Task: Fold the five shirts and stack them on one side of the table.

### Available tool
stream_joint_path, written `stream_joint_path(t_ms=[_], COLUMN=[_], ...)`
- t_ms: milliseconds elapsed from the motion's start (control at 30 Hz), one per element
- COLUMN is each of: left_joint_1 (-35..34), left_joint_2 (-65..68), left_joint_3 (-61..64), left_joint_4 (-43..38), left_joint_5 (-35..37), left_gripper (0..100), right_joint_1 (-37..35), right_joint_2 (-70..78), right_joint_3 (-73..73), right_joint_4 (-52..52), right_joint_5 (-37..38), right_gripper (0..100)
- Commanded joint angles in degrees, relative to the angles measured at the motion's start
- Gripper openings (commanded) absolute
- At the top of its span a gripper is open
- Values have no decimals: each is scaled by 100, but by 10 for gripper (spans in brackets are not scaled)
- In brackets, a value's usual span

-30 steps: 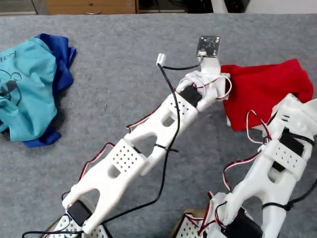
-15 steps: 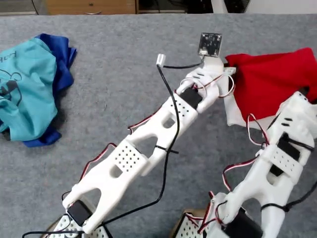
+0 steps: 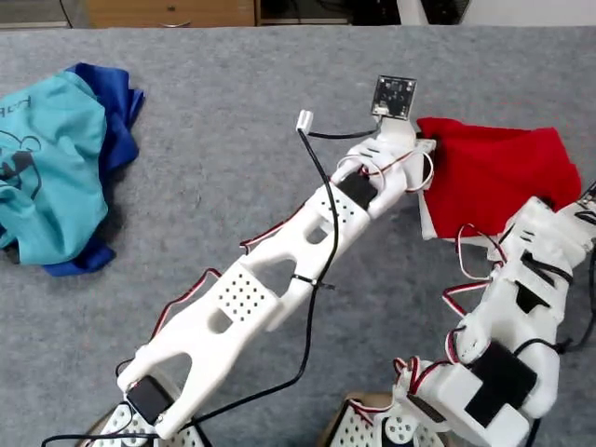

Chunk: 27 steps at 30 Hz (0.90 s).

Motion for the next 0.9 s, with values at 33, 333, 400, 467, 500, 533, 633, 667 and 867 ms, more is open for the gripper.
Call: stream_joint_path(t_ms=[33, 333, 400, 467, 500, 533, 633, 667, 867], left_joint_1=[-105, -211, -281, -378, -404, -466, -677, -791, -1679], left_joint_2=[-145, -593, -725, -892, -1007, -1165, -1763, -1930, -2501], left_joint_3=[-97, -633, -668, -668, -668, -668, -862, -932, -1204], left_joint_4=[510, 1653, 1793, 1978, 2136, 2330, 3112, 3429, 5398], left_joint_5=[-9, -35, -26, -9, -9, -35, -79, -202, -1257], left_gripper=[130, 184, 181, 180, 168, 145, 53, 32, 20], right_joint_1=[154, 154, 136, 136, 127, 119, 31, -84, -980], right_joint_2=[-4, -875, -1314, -1727, -1912, -2088, -2510, -2607, -2633], right_joint_3=[-198, -57, -48, -57, -75, -92, -295, -444, -1288], right_joint_4=[-132, 167, 448, 730, 862, 1020, 1653, 1978, 3868], right_joint_5=[88, 88, 88, 88, 88, 88, 220, 378, 527], right_gripper=[248, 257, 257, 255, 253, 248, 125, 60, 41])
